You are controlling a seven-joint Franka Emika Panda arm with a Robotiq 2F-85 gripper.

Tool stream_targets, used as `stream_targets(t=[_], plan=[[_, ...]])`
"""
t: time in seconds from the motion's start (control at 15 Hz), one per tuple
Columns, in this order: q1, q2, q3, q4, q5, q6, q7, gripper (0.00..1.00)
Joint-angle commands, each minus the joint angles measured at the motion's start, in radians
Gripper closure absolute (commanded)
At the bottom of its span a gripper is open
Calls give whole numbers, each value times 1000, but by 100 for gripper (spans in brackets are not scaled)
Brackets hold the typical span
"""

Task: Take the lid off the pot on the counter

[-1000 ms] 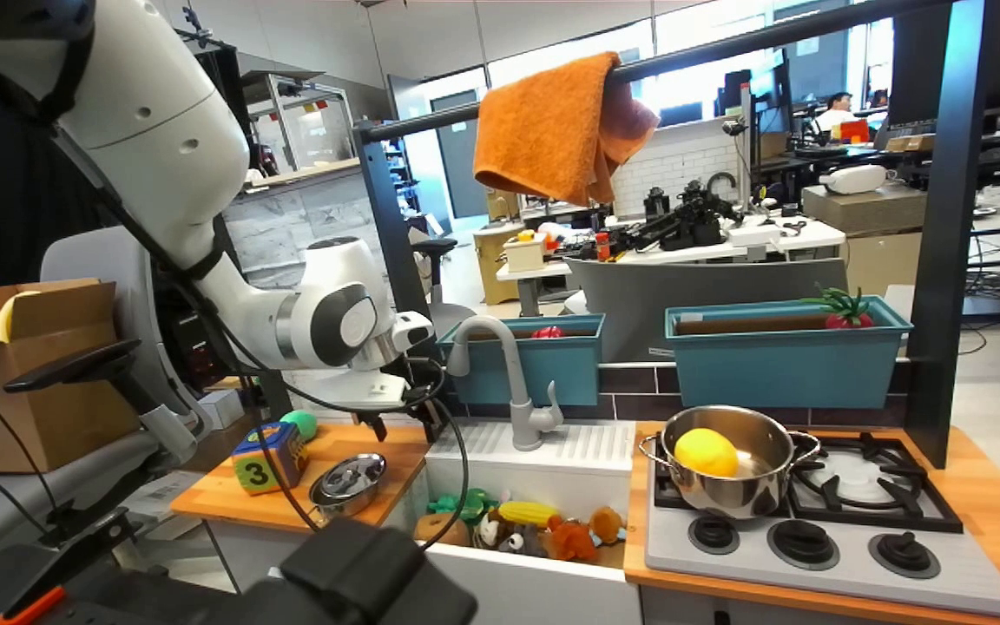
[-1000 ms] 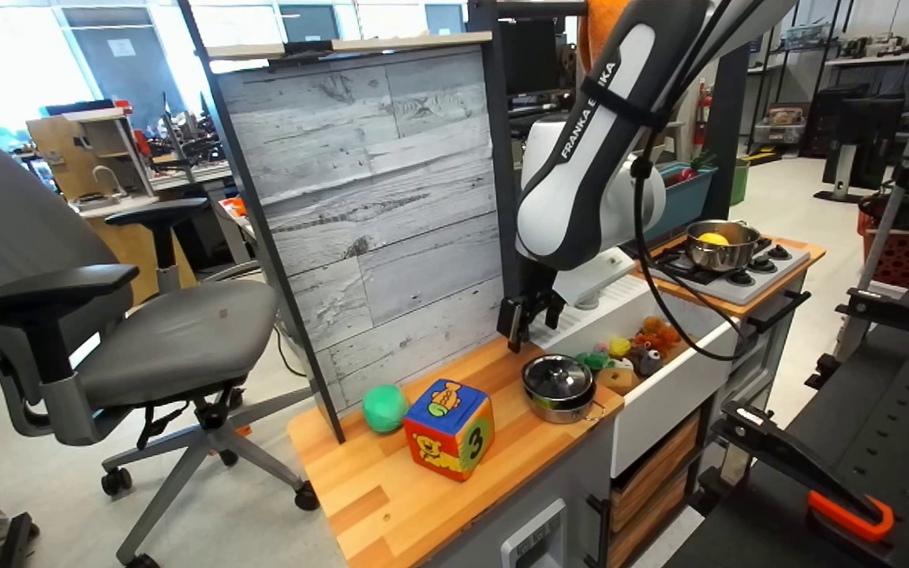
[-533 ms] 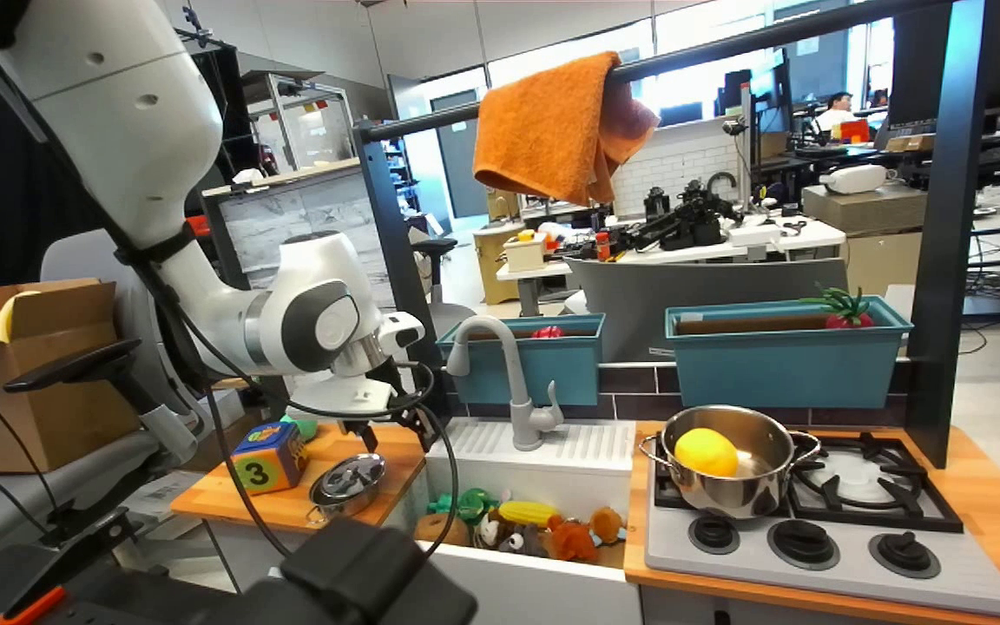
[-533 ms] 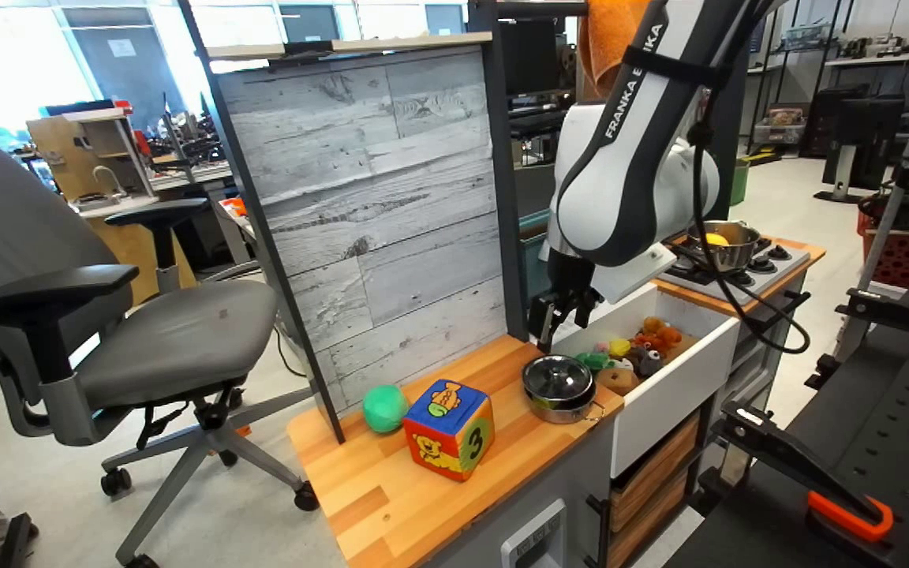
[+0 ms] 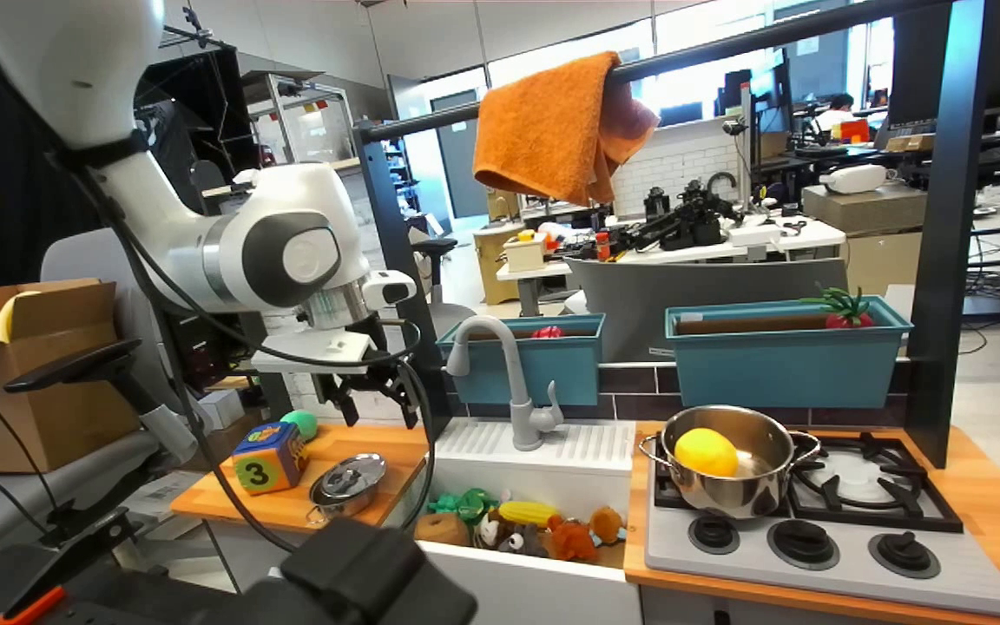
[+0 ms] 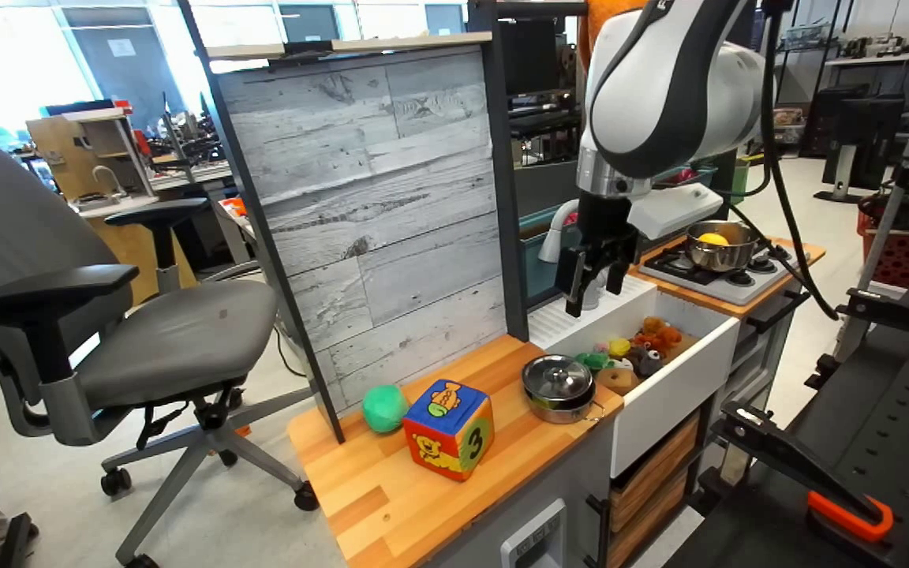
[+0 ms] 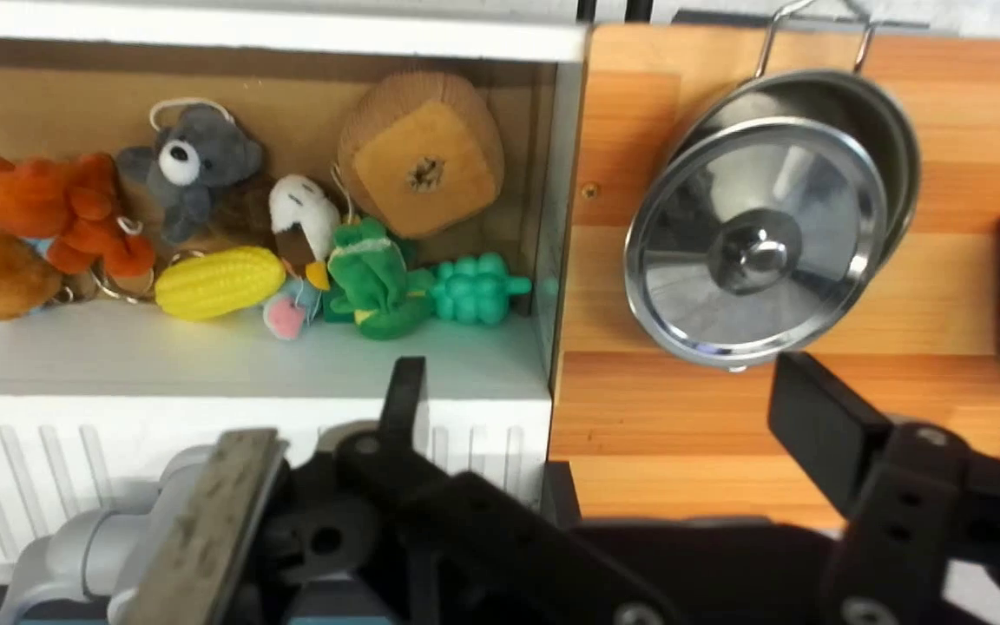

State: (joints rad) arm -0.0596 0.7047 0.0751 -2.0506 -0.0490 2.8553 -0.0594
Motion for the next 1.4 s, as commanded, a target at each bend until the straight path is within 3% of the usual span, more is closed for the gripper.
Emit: stream_targets(t=[0.0,0.27,1.2,1.33], plan=[[-48,-67,44,2,36,-252,-80,0],[-30,-17,35,93,50,-407,-122,0],[65,315,36,425,41,-377,-107,0],[71,338,35,456,39,-382,-108,26]])
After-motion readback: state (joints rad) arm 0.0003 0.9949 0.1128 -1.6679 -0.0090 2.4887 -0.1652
